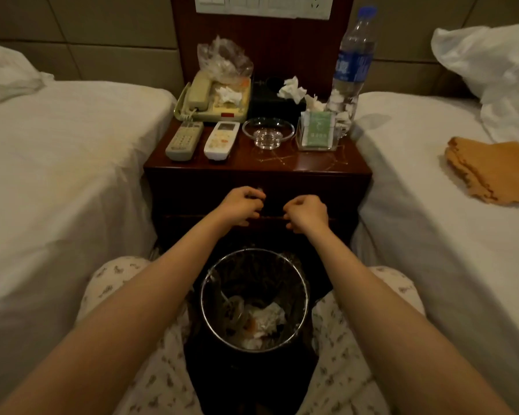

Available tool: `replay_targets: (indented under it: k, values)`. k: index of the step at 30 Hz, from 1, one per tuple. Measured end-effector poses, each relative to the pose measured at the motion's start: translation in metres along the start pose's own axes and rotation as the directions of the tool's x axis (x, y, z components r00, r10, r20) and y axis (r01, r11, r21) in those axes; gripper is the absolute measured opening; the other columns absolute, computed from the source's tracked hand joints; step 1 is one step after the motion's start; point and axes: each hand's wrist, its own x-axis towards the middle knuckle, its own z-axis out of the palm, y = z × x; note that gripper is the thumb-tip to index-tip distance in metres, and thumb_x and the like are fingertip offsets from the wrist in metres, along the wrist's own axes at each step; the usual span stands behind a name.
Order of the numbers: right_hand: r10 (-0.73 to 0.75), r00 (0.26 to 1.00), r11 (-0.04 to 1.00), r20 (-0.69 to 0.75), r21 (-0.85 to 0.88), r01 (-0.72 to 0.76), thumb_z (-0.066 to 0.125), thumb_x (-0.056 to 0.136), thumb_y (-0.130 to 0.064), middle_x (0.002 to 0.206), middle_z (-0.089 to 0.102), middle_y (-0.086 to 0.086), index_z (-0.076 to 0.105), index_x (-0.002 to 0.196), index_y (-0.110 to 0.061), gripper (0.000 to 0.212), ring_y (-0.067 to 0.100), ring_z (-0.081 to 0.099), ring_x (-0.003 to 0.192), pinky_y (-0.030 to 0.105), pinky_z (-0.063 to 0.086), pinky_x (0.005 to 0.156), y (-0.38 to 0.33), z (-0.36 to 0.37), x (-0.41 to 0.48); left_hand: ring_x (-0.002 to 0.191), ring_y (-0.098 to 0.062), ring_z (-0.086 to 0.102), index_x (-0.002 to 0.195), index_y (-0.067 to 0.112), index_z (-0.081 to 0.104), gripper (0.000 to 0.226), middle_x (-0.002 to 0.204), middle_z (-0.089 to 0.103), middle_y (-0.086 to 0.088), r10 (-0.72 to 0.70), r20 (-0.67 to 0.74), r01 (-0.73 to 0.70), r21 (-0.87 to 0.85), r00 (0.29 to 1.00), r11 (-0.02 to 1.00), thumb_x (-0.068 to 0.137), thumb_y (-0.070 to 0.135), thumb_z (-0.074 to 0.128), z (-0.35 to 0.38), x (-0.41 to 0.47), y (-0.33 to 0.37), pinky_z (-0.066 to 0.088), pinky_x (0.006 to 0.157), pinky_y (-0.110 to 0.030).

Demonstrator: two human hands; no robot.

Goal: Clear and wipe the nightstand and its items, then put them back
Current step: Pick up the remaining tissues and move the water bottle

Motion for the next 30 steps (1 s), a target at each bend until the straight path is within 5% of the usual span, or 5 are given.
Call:
replay_targets:
  k: [10, 17, 22, 26, 30]
  values:
    - [-0.245, 0.969, 0.912, 0.006, 0.339, 0.229, 0.049, 0.093, -0.01, 0.07, 0.061, 0.002, 0.06, 0.074, -0.015, 0.022, 0.011, 0.056, 0.055, 0.022, 0.047, 0.051, -0.1, -0.059, 0.03, 0.066, -0.006, 0.058, 0.089, 0.023, 0.058, 0.01, 0.086, 0.062, 0.005, 0.198, -0.066, -0.201, -0.048, 0.978, 0.978, 0.092, 0.015, 0.053, -0.044, 0.033, 0.091, 0.046, 0.063, -0.025]
    - [-0.466, 0.855, 0.875, -0.227, 0.021, 0.483, 0.051, 0.088, -0.002, 0.078, 0.058, -0.004, 0.065, 0.088, -0.014, 0.018, 0.011, 0.056, 0.077, 0.022, 0.05, 0.066, -0.156, -0.064, 0.09, 0.068, -0.008, 0.057, 0.101, 0.018, 0.057, 0.013, 0.087, 0.06, 0.002, 0.214, -0.123, -0.214, 0.01, 0.969, 0.977, 0.093, 0.011, 0.05, -0.081, 0.078, 0.11, 0.044, 0.061, -0.024]
    - [-0.511, 0.815, 0.859, -0.273, -0.199, 0.472, 0.051, 0.084, 0.002, 0.113, 0.056, 0.01, 0.061, 0.11, -0.012, 0.03, 0.021, 0.056, 0.095, 0.022, 0.044, 0.068, -0.175, -0.066, 0.141, 0.065, -0.008, 0.054, 0.098, 0.014, 0.056, 0.012, 0.082, 0.056, 0.001, 0.251, -0.221, -0.24, 0.073, 0.942, 0.968, 0.091, 0.006, 0.051, -0.106, 0.114, 0.112, 0.044, 0.05, -0.017]
    - [-0.517, 0.854, 0.762, -0.058, -0.486, 0.428, 0.058, 0.087, -0.018, 0.142, 0.033, 0.013, 0.045, 0.135, -0.018, 0.05, 0.034, 0.035, 0.128, 0.039, 0.037, 0.1, -0.177, -0.062, 0.175, 0.068, -0.008, 0.052, 0.107, 0.013, 0.058, 0.022, 0.082, 0.055, 0.002, 0.288, -0.287, -0.251, 0.161, 0.914, 0.955, 0.088, 0.005, 0.051, -0.123, 0.143, 0.115, 0.042, 0.054, -0.02]
    - [-0.43, 0.892, 0.786, 0.139, -0.428, 0.446, 0.059, 0.087, -0.018, 0.146, 0.034, 0.013, 0.04, 0.14, -0.021, 0.056, 0.033, 0.038, 0.129, 0.037, 0.038, 0.1, -0.174, -0.054, 0.192, 0.097, -0.019, 0.056, 0.12, 0.011, 0.055, 0.033, 0.121, 0.054, -0.008, 0.366, -0.323, -0.254, 0.339, 0.873, 0.906, 0.087, 0.005, 0.053, -0.128, 0.165, 0.116, 0.041, 0.064, -0.024]
